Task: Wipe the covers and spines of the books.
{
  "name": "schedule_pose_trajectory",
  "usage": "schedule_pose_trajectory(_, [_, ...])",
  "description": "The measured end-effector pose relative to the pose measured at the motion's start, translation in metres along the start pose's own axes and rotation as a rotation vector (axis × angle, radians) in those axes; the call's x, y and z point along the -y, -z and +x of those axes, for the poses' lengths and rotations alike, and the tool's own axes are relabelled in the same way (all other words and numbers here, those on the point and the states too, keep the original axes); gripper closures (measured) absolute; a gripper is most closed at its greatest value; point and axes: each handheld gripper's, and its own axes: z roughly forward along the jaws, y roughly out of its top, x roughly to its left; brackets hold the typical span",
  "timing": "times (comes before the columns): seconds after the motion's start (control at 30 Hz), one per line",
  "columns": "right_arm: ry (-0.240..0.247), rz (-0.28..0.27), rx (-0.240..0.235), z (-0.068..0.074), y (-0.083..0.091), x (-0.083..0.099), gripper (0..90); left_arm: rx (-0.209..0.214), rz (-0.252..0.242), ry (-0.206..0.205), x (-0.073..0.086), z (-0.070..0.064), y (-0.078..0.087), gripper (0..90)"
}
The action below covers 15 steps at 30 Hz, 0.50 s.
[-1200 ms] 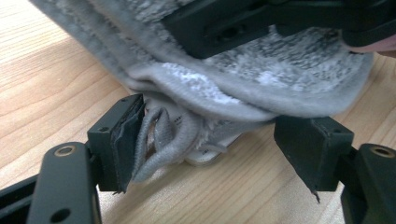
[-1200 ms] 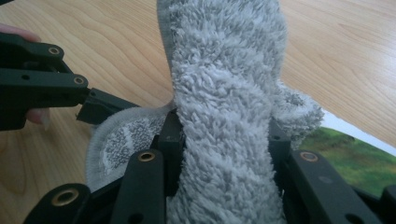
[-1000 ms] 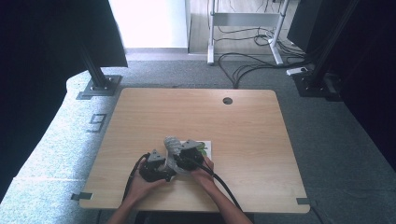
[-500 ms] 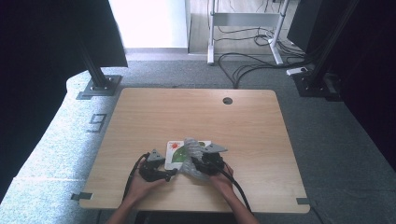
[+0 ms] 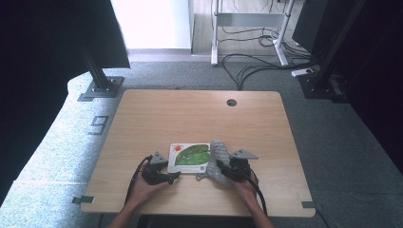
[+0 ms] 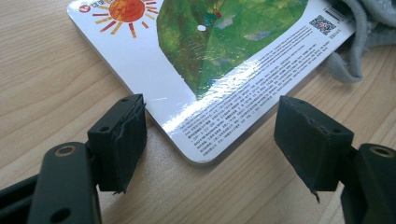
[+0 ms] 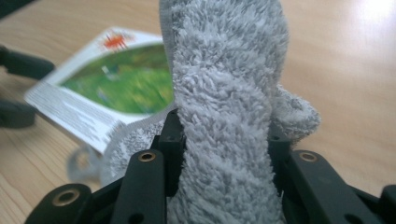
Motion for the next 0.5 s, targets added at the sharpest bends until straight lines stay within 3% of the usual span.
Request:
schedule_pose_trajectory(0.1, [0.032,-0.031,-0.015,0.011,-0.003,-0.013,62.5,-0.001,0.000,-0.001,0.000,0.000,0.000,25.9])
schedule_pose_trajectory(0.2, [0.074,-0.030,-0.046,0.028,-0.016,-0.029,62.7,-0.006,-0.001,-0.003,0.000,-0.001,0.000,25.9])
schedule_pose_trajectory(0.33, [0.134,0.033,-0.073,0.052,-0.053,-0.046,62.5,-0.006,0.000,-0.004,0.000,-0.001,0.000,25.9])
schedule_pose_trajectory(0.43, [0.162,0.074,-0.055,0.058,-0.071,-0.048,61.8,-0.004,-0.002,-0.003,0.000,0.000,0.000,25.9])
schedule_pose_trajectory(0.5, [0.151,0.079,-0.052,0.055,-0.076,-0.048,61.5,-0.002,-0.003,-0.002,0.000,0.000,0.000,25.9])
